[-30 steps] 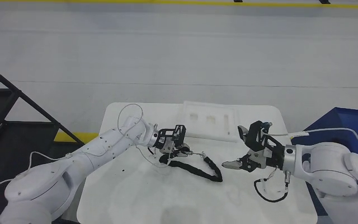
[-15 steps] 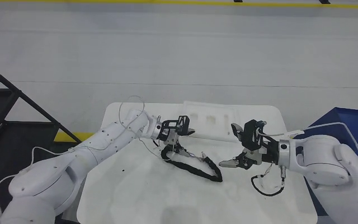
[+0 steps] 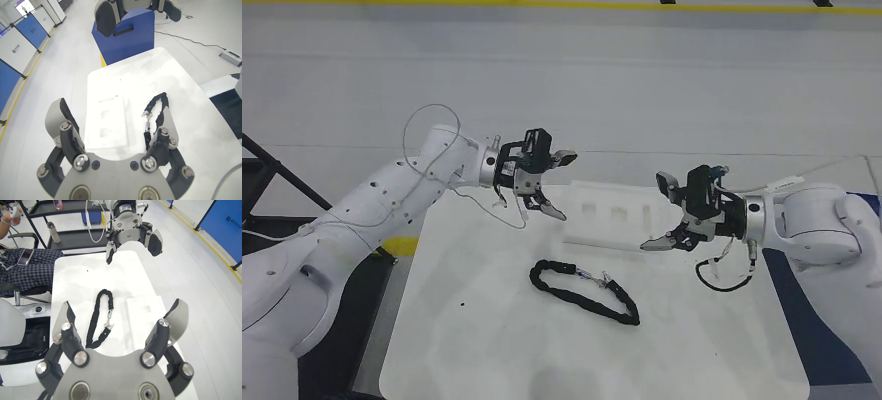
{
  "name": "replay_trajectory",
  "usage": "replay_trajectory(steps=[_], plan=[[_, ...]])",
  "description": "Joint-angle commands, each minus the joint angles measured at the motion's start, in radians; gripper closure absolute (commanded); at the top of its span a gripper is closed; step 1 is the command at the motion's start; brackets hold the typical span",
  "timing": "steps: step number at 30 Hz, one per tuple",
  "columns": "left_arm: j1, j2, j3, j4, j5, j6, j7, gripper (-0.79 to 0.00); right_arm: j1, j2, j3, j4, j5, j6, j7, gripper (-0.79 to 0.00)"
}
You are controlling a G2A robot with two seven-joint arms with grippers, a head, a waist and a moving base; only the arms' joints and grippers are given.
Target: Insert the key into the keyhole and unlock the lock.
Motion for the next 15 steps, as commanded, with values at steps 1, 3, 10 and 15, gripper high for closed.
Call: replay_trajectory(steps=[1, 3, 10, 15], plan=[[-0.023, 0.007, 0.000, 0.004, -0.020, 0.000, 0.031, -0.785, 0.045, -0.002, -0.006, 0.052, 0.019, -0.032, 0.002, -0.785], [-0.045, 0.012, 0.000, 0.021, -0.038, 0.000, 0.044, -0.785, 0.089, -0.004, -0.013, 0.101, 0.045, -0.068, 0.007, -0.785], [-0.067, 0.004, 0.000, 0.048, -0.163, 0.000, -0.013, -0.785, 0.213, -0.002, -0.065, 0.205, 0.117, -0.070, 0.064, -0.785], [-0.065, -0.003, 0.000, 0.053, -0.226, 0.000, -0.064, -0.785, 0.237, 0.000, -0.086, 0.225, 0.139, -0.070, 0.077, -0.785]])
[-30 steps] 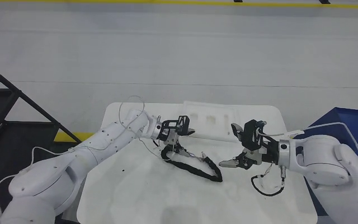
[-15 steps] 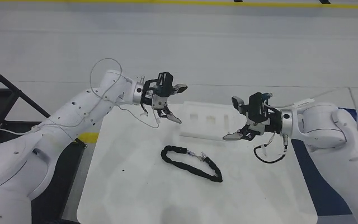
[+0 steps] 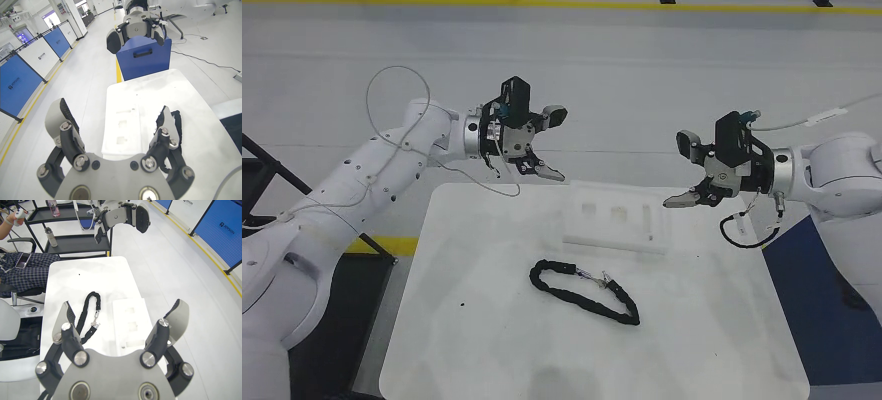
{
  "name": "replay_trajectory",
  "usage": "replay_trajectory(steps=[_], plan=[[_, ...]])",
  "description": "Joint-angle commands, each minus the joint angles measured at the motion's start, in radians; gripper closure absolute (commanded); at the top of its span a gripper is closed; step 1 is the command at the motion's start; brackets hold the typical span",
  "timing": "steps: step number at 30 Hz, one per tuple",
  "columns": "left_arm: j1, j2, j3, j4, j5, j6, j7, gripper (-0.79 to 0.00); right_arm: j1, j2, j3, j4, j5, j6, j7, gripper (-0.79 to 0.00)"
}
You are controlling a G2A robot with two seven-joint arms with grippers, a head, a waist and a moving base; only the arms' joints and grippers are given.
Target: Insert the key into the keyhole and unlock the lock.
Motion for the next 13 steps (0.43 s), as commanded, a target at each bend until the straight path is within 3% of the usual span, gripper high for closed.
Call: replay_trajectory(steps=[1, 13], plan=[[0.000, 0.000, 0.000, 0.000, 0.000, 0.000, 0.000, -0.785, 0.000, 0.000, 0.000, 0.000, 0.000, 0.000, 0.000, -0.785], [0.000, 0.000, 0.000, 0.000, 0.006, 0.000, 0.003, -0.785, -0.001, 0.000, 0.001, -0.001, -0.001, 0.000, -0.001, -0.785]])
